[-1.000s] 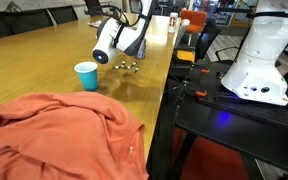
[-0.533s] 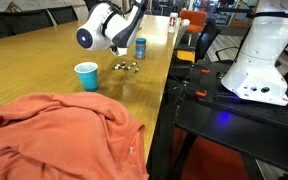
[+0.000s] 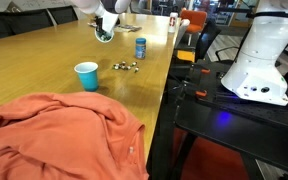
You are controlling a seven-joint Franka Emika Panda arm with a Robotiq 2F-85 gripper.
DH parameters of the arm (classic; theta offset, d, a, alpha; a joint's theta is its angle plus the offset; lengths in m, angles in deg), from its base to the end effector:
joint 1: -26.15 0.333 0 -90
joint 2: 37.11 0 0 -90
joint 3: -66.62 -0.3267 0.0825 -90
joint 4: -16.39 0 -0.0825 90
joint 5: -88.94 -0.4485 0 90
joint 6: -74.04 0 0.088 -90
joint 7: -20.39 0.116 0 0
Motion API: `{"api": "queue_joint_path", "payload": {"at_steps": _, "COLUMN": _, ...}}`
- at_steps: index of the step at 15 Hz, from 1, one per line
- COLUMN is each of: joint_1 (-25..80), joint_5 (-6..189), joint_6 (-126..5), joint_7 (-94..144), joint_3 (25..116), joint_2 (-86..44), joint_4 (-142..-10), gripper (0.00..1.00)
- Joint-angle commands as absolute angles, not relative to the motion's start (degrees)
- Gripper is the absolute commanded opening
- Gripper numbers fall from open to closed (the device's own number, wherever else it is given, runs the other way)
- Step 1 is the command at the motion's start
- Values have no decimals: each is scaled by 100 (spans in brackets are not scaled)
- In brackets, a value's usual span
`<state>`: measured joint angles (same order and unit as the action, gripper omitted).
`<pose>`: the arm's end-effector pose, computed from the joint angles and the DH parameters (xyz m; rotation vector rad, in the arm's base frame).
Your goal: Pour some candy out of the cup on the right
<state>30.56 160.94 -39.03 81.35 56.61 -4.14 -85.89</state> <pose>0.6905 0.0999 0.1952 2.1899 -0.0668 0.3974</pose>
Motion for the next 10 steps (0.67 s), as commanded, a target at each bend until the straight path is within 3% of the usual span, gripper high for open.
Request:
{"api": "queue_joint_path", "payload": {"at_steps": 1, "joint_1": 2841, "joint_5": 15515, "joint_6": -4888, "joint_7": 8344, "joint_3": 5854, "joint_2": -1124, "joint_4": -9096, "gripper": 1}}
{"api": "queue_joint_path", "payload": {"at_steps": 10, "joint_1": 2315, "joint_5": 12834, "joint_6": -7222, "joint_7": 7292, "joint_3": 6539, "joint_2": -1409, "joint_4": -9381, "gripper": 1}}
